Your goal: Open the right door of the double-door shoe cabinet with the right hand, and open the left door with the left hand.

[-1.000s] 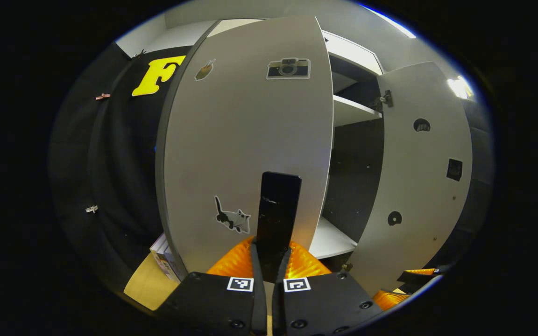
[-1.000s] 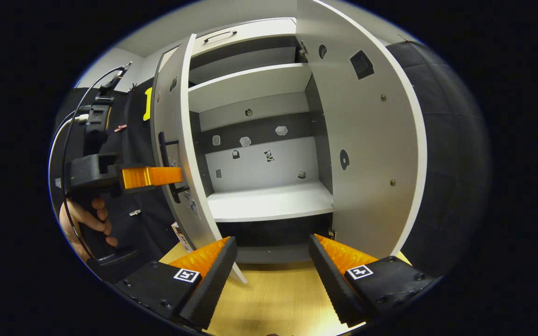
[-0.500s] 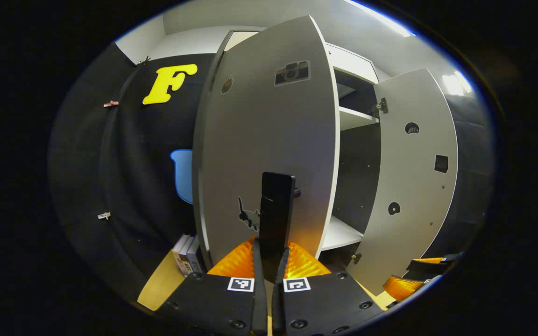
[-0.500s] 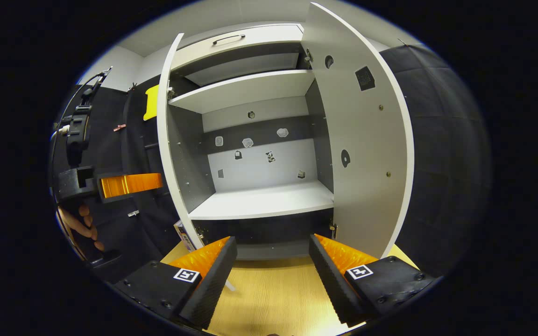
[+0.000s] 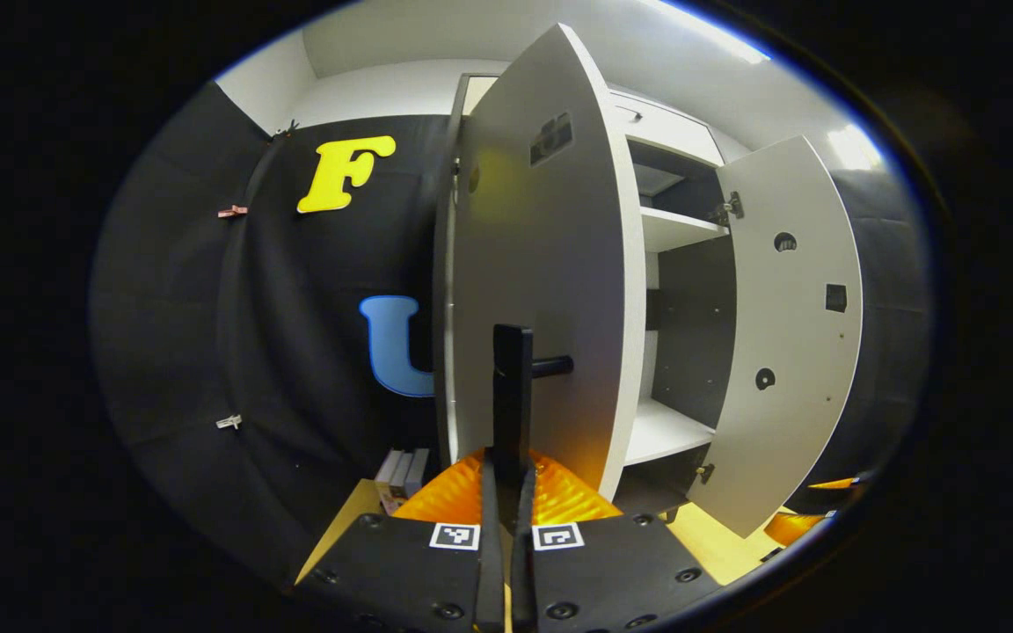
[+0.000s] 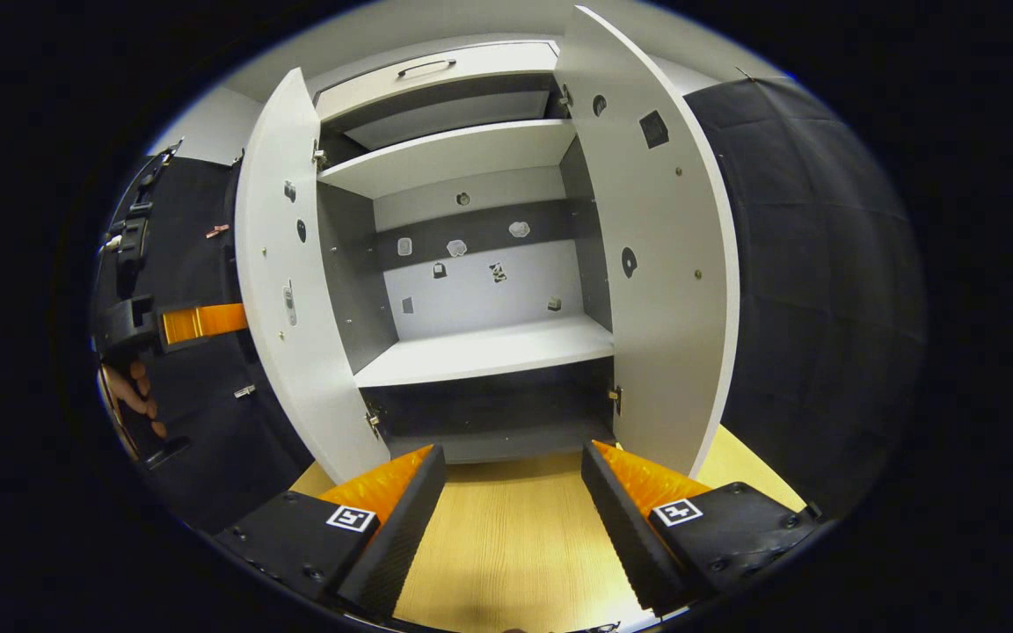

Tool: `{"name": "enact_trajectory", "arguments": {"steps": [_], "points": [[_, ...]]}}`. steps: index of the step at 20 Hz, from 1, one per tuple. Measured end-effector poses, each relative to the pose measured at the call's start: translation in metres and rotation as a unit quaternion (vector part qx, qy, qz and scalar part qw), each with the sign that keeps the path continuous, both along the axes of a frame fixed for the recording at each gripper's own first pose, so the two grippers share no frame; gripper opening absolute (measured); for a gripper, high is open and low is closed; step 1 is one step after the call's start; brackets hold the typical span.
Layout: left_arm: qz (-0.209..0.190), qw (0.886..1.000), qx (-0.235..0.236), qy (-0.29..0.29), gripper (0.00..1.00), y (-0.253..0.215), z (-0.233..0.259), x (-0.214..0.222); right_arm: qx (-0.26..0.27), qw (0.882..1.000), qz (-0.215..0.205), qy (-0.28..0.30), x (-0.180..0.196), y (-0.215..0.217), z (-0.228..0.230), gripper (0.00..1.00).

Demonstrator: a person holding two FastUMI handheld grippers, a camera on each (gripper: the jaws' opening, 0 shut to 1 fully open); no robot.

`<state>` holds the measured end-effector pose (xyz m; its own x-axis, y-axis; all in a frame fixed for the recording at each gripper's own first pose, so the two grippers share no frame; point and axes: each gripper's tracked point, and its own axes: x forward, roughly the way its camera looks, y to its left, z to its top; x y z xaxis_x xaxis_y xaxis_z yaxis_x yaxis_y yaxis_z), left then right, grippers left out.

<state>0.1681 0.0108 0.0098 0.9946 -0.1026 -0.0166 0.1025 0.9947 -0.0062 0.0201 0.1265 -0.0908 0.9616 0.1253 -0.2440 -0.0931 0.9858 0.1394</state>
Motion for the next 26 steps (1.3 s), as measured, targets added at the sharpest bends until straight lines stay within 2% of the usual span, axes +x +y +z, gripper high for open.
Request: {"name": "enact_trajectory", "arguments": {"steps": [5,7,8,10,15,21,24,26], "points": [[0.076,0.997,0.001,-0.019,0.05,0.062,-0.006,-0.001,-0.004,1.000,-0.004,-0.006,0.003,-0.001,0.006,0.98],[0.052,0.998,-0.023,-0.012,0.05,0.062,-0.007,0.004,-0.010,1.000,-0.006,-0.014,0.005,-0.004,0.011,0.98],[0.045,0.999,-0.011,-0.012,0.05,0.063,-0.007,0.005,-0.013,1.000,-0.007,-0.016,0.007,-0.004,0.012,0.98],[0.048,0.999,-0.007,-0.015,0.03,0.065,-0.006,0.005,-0.017,1.000,-0.009,-0.016,0.010,-0.006,0.012,0.98],[0.050,0.998,-0.019,-0.013,0.05,0.066,-0.007,0.001,-0.013,1.000,-0.017,-0.019,0.010,-0.012,0.014,0.98],[0.057,0.997,-0.043,-0.004,0.05,0.067,-0.018,-0.026,-0.023,0.999,-0.023,-0.014,0.015,-0.023,0.012,0.98],[0.071,0.997,-0.032,0.013,0.06,0.058,-0.037,-0.044,-0.033,0.999,-0.025,-0.016,0.021,-0.030,0.017,0.98],[0.082,0.996,-0.007,0.015,0.12,0.051,-0.042,-0.058,-0.033,0.999,-0.029,-0.022,0.024,-0.033,0.025,0.98]]}}
